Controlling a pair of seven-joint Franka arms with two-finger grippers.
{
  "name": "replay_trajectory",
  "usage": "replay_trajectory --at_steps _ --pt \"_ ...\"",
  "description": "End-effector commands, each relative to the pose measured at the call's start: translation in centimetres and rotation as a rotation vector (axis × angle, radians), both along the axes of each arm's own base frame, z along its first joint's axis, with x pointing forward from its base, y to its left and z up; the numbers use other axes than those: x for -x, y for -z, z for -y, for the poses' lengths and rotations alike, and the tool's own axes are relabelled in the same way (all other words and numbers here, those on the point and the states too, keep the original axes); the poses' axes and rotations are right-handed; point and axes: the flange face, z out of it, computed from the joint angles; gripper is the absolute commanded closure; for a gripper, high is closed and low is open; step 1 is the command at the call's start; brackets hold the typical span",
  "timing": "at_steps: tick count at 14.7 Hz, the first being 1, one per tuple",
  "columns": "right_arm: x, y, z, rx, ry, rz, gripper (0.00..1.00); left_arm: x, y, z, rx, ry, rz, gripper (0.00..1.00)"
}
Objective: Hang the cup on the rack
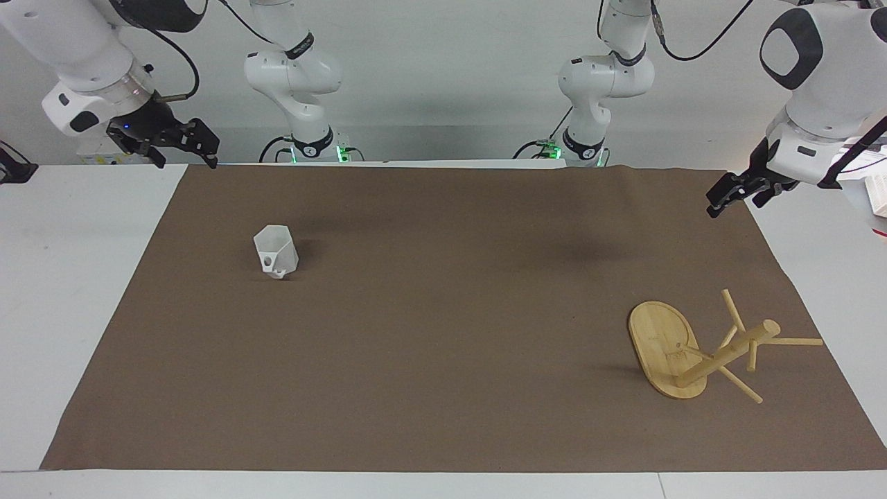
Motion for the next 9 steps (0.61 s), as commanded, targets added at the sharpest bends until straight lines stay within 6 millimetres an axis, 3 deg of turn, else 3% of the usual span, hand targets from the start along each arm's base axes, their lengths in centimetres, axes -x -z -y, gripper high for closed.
replay_trajectory --at_steps 1,5,6,9 --pt "0.14 -0.32 0.28 0.024 0.012 0.012 0.0 0.91 -0.15 -0.32 -0.007 -0.002 -0.003 0.0" --pt "0.23 -0.33 0.11 0.023 0.006 0.011 0.0 0.93 -0.13 -0.32 -0.007 -0.002 -0.004 0.0" --pt "1.03 -0.36 0.22 0.008 -0.024 0.008 0.0 0.91 -0.15 -0.32 -0.007 -0.002 -0.003 0.0" --pt "0.58 -0.38 0.81 -0.056 -0.308 0.058 0.0 0.93 -0.13 -0.32 -0.007 -0.002 -0.004 0.0"
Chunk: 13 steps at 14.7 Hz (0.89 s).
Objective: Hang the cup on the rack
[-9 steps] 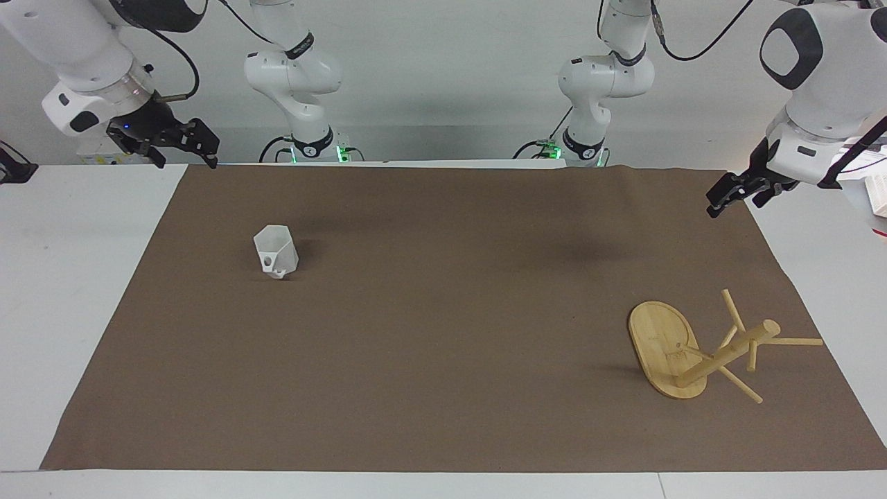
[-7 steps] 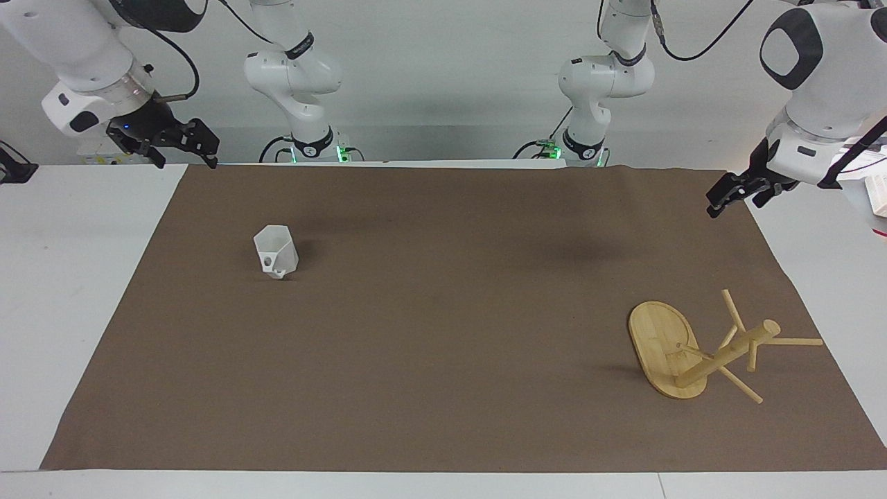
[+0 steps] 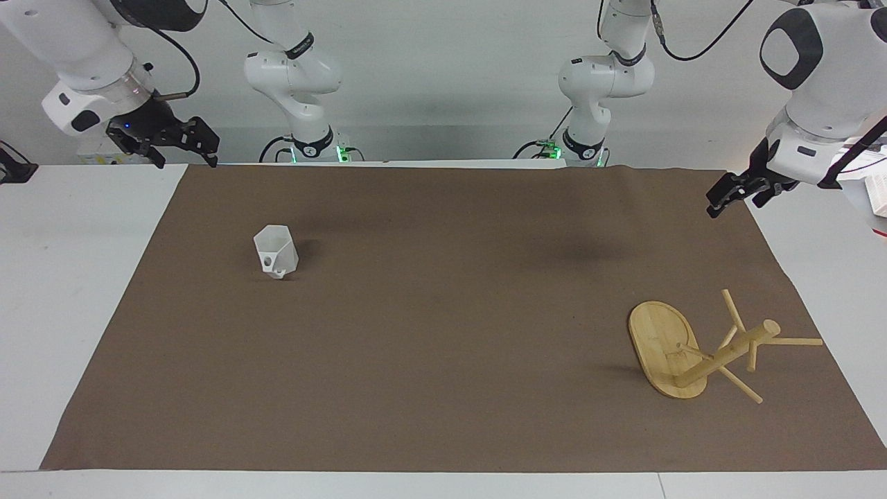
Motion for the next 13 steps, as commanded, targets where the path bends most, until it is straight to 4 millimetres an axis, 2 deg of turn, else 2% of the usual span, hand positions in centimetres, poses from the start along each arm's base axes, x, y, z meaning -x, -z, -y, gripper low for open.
replay_trajectory --at_steps 1,4,6,8,10,11,12,13 --pt "0.3 -0.1 1.4 -0.069 -0.257 0.073 0.0 0.9 -0.1 -0.3 -0.007 -0.002 -0.003 0.0" --pt "0.6 1.0 5.2 -0.229 -0.529 0.143 0.0 0.9 -0.1 -0.3 -0.007 -0.002 -0.004 0.0" --pt "-0.8 4.1 9.4 -0.382 -0.736 0.27 0.0 0.9 -0.1 -0.3 -0.007 -0.002 -0.003 0.0" --pt "-2.2 8.9 13.0 -0.517 -0.9 0.373 0.0 0.9 -0.1 -0.3 -0.007 -0.002 -0.003 0.0" --pt "-2.9 14.9 16.9 -0.666 -1.019 0.519 0.0 0.9 -0.1 -0.3 -0.007 -0.002 -0.003 0.0" --pt "-2.8 17.6 18.2 -0.737 -1.056 0.592 0.0 0.9 -0.1 -0.3 -0.007 -0.002 -0.003 0.0" --pt "-2.7 20.1 18.7 -0.804 -1.079 0.646 0.0 0.9 -0.1 -0.3 -0.007 -0.002 -0.003 0.0" --pt "-2.2 23.9 19.1 -0.884 -1.102 0.74 0.0 0.9 -0.1 -0.3 -0.007 -0.002 -0.004 0.0"
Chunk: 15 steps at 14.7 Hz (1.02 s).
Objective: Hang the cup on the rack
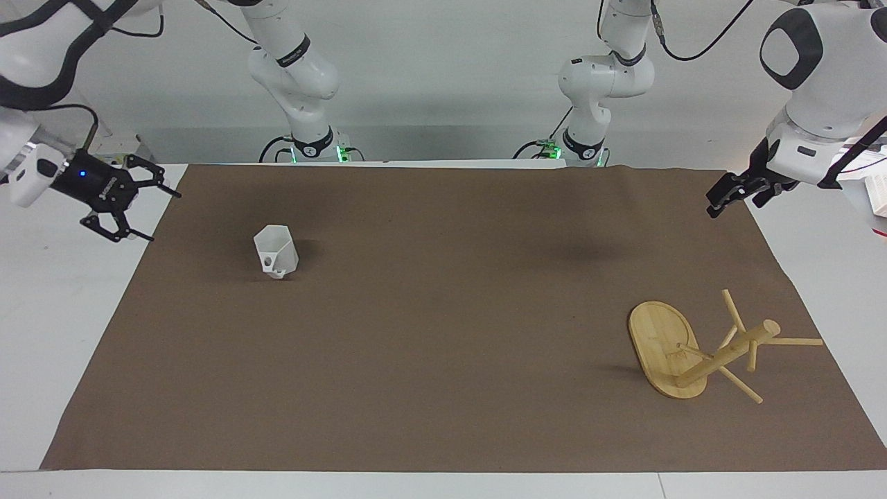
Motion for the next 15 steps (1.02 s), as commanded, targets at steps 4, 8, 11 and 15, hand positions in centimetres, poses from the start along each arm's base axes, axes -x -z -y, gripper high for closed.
replay_trajectory --at_steps 4,8,11,15 --pt "3.6 14.5 -0.8 -0.338 -0.151 0.302 0.0 0.9 -0.1 -0.3 -0.007 -0.002 -0.003 0.0" --pt "6.2 20.3 -3.6 -0.434 -0.17 0.334 0.0 0.7 -0.3 0.0 -0.008 0.0 0.008 0.0" --pt "7.3 22.1 -4.7 -0.445 -0.163 0.346 0.0 0.9 -1.0 0.4 0.056 0.008 0.017 0.0" --pt "6.9 22.7 -7.1 -0.453 -0.185 0.336 0.0 1.0 -1.0 1.0 0.08 0.057 0.008 0.0"
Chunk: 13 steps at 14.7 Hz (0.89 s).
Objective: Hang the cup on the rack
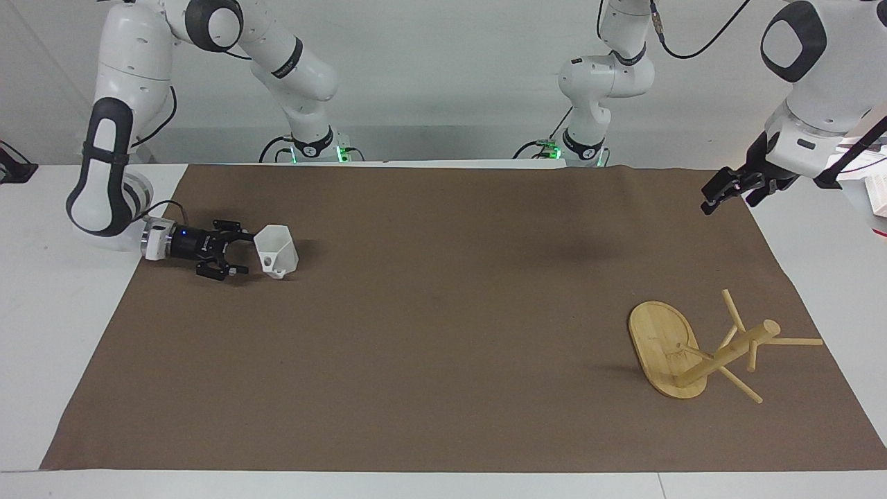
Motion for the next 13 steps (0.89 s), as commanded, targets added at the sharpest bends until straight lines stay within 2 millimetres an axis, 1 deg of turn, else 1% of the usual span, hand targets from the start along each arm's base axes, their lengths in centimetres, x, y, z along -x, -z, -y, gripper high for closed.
replay_trajectory --at_steps 1,2,4,5,6,7,8,9,10,13 --pt "-0.2 -0.1 -2.2 -0.011 -0.001 0.033 0.0 0.6 -0.3 0.2 0.008 0.028 -0.003 0.0" --pt "-0.1 0.2 -2.5 -0.011 -0.005 0.037 0.0 0.6 -0.4 0.2 0.003 0.03 -0.003 0.0" --pt "0.0 0.3 -2.5 -0.007 -0.002 0.036 0.0 0.8 -0.3 0.2 0.003 0.03 -0.017 0.0" --pt "0.1 0.4 -2.6 -0.008 -0.004 0.035 0.0 1.1 -0.2 0.2 0.003 0.032 -0.035 0.0" --pt "0.1 0.4 -2.7 -0.01 -0.005 0.034 0.0 0.9 -0.3 0.5 0.003 0.02 -0.022 0.0" --pt "0.0 0.5 -3.2 -0.013 -0.013 0.032 0.0 0.8 -0.3 1.1 0.004 0.029 -0.011 0.0" --pt "-0.1 0.5 -3.8 -0.014 -0.026 0.032 0.0 0.7 -0.2 2.2 0.004 0.057 -0.004 0.0" --pt "0.1 0.6 -4.1 -0.019 -0.028 0.03 0.0 0.7 -0.3 2.5 0.004 0.06 0.003 0.0" --pt "0.5 0.8 -4.4 -0.023 -0.029 0.023 0.0 0.7 -0.3 2.3 0.004 0.057 0.004 0.0" --pt "0.5 0.8 -4.8 -0.027 -0.037 0.026 0.0 0.8 -0.2 1.8 0.004 0.055 -0.006 0.0"
